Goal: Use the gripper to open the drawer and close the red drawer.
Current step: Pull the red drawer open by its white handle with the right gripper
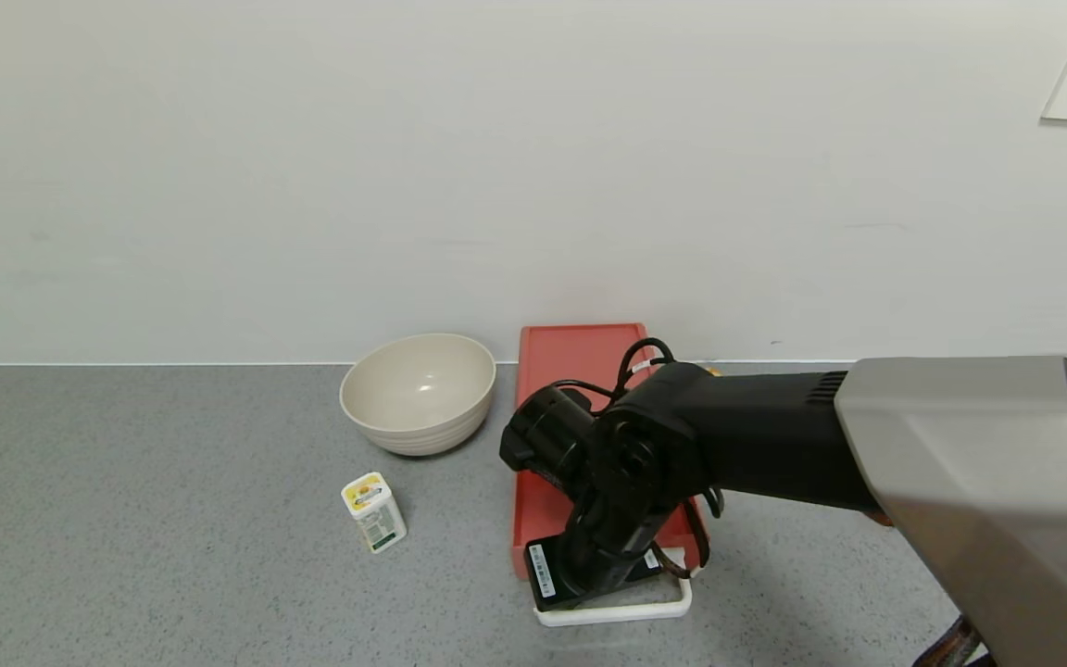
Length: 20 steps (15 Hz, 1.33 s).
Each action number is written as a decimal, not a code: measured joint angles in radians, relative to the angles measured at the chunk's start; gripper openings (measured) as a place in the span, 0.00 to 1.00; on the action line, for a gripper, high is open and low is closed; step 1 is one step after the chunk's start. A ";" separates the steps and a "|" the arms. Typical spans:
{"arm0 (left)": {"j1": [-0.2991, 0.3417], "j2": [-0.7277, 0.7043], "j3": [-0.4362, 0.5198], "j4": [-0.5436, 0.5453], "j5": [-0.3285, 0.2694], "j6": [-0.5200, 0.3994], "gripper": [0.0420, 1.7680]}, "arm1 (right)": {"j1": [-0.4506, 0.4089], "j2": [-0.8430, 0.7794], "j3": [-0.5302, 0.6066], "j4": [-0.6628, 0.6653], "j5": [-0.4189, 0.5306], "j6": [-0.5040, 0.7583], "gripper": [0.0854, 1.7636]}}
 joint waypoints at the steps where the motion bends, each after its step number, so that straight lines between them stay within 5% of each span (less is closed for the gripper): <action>1: 0.000 0.000 0.000 0.000 0.000 0.000 0.97 | 0.002 -0.003 0.007 0.002 -0.001 0.000 0.02; 11: 0.000 0.000 0.000 0.000 0.000 0.000 0.97 | 0.019 -0.074 0.032 0.026 0.022 0.008 0.02; 16: 0.000 0.000 0.000 0.000 0.000 0.000 0.97 | -0.002 -0.237 0.053 0.068 0.019 -0.136 0.02; 20: 0.000 0.000 0.000 0.000 0.000 0.000 0.97 | -0.114 -0.430 0.181 -0.043 0.122 -0.343 0.02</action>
